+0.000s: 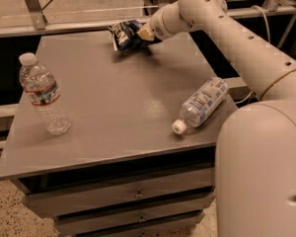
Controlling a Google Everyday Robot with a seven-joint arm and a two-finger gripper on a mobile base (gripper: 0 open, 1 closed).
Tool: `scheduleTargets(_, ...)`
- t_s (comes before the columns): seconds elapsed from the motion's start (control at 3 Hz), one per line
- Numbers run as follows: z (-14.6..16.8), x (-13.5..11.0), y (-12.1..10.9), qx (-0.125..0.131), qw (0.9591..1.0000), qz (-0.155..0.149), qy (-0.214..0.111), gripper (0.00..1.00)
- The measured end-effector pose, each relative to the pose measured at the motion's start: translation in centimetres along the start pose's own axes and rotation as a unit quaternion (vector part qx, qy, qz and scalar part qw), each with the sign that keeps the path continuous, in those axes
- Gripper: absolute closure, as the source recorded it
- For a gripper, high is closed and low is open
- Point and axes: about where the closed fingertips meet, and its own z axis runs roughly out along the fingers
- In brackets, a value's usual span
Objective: Move blue chip bag near water bottle
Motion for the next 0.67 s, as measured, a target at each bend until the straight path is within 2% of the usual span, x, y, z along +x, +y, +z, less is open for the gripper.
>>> scheduleTargets(0.33,-2.8,-1.8,2.8,-0.03,0.999,-0.031,-0.013,1.0)
scheduleTargets(0.67,-4.5,-2.9,6.9,-0.083,0.9937,-0.072,-0.023,1.0)
